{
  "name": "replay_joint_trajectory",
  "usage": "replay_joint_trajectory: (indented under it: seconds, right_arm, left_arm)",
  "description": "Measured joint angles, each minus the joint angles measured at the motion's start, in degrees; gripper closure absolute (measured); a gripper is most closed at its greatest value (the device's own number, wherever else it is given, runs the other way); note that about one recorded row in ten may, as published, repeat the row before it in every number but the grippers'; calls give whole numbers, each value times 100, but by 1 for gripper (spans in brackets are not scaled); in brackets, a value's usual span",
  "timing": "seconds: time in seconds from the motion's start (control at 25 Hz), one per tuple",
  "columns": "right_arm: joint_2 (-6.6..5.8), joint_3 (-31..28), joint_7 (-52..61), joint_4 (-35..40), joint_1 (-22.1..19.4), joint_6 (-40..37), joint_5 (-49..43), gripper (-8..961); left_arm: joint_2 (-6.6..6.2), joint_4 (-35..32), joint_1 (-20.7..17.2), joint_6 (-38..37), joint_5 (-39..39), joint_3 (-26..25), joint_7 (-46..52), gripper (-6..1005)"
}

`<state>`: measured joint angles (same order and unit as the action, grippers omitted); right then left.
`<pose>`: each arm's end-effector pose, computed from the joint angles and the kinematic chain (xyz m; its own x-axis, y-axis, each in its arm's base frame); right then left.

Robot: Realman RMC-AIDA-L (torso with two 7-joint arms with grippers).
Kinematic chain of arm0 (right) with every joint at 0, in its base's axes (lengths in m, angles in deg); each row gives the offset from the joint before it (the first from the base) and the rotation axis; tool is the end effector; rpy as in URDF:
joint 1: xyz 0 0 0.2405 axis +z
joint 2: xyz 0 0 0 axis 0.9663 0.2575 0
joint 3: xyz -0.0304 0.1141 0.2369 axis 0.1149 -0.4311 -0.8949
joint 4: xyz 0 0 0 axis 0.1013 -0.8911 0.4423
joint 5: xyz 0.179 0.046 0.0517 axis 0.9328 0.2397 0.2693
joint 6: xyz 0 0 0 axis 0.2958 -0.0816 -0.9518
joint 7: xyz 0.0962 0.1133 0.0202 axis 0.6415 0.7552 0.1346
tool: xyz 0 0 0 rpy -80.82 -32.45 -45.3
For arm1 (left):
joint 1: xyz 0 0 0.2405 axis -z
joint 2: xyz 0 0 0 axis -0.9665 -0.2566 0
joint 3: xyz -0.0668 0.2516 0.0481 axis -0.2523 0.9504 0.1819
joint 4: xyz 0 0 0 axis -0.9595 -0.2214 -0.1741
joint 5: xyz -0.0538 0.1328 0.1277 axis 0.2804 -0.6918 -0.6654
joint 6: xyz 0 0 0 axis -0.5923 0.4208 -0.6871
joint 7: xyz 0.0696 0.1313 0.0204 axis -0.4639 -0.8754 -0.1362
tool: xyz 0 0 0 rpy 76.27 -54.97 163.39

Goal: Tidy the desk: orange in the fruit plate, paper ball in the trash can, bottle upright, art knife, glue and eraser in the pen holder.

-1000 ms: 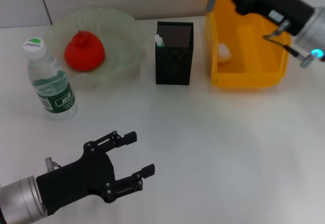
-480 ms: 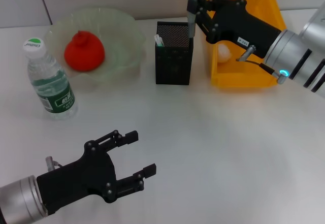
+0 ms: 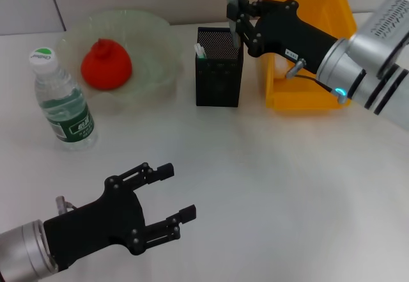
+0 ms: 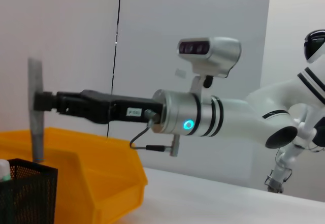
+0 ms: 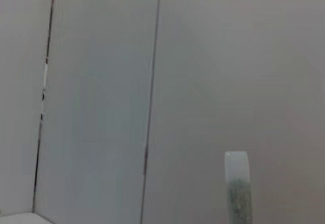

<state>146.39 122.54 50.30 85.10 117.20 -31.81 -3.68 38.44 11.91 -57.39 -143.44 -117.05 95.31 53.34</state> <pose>0.2143 0.3954 -0.0378 0.7497 0.0739 -0.6577 -0.4454 -0.6787 -0.5840 -0.2619 0.2319 -0.0683 0.7103 0.1087 0.6954 0.3039 -0.9385 -0.1637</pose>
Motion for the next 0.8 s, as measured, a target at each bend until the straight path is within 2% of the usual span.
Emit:
replay_joint_trajectory:
  seconds: [0.48, 0.8]
  right_arm:
    - [0, 153, 16, -222, 339, 650, -21, 822]
    - [-1, 329, 13, -238, 370, 709, 0, 822]
  left_arm:
    - [-1, 0, 96, -16, 0, -4, 186, 226]
    - [-1, 0, 94, -40, 0, -4, 227, 226]
